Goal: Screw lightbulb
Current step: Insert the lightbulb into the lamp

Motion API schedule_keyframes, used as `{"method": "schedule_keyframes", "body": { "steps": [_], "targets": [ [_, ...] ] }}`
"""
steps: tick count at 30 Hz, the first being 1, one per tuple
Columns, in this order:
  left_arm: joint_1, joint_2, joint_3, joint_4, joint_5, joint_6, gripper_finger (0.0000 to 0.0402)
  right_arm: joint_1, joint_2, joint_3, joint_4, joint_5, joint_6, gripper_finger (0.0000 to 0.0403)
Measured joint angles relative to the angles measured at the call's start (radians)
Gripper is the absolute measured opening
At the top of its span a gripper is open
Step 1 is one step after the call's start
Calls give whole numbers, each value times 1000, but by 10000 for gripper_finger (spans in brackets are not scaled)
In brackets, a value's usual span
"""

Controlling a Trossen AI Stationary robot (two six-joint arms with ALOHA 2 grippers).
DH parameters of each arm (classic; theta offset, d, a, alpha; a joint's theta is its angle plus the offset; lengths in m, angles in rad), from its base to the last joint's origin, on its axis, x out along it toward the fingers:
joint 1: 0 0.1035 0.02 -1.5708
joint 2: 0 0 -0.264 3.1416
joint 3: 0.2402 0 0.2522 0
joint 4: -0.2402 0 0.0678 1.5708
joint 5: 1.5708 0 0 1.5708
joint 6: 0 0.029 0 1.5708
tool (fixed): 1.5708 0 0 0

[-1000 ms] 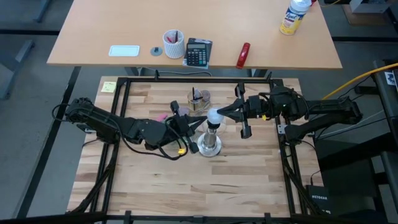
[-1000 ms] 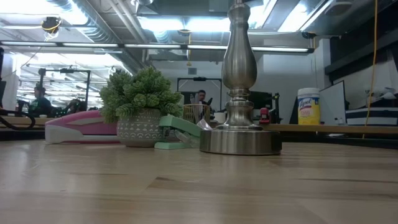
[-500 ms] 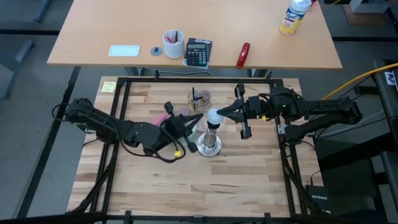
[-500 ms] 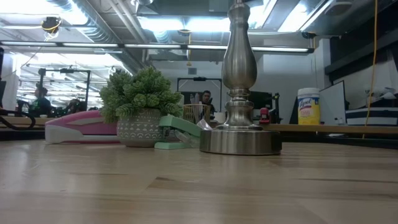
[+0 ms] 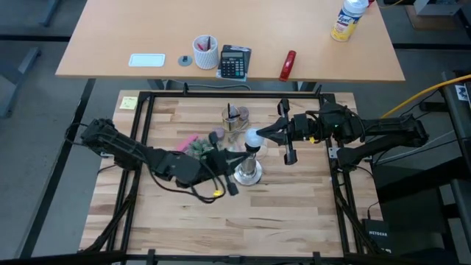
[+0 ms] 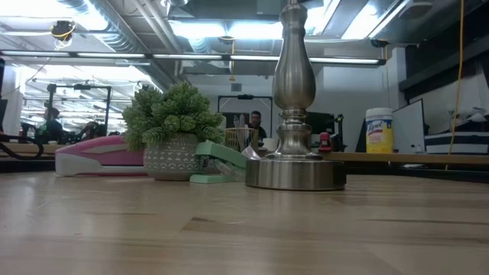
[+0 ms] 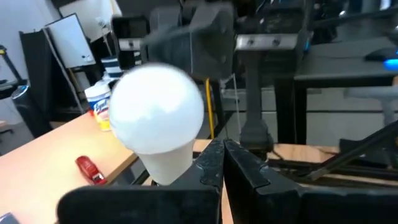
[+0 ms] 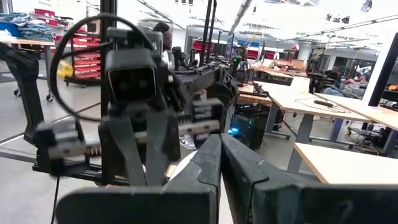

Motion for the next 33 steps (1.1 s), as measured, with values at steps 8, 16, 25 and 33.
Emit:
{"method": "schedule_keyframes", "body": {
  "steps": [8,16,25,33],
  "targets": [
    [17,8,0,50,-43,32,1,0,0,0,0,0,0,17],
    [9,8,0,56,-148,59,1,-1,0,0,-1,-20,29,17],
    [12,7,0,54,-218,80,1,-1,0,0,-2,-34,31,17],
    [18,7,0,52,-287,83,1,0,0,0,1,-42,52,17]
  ]
}}
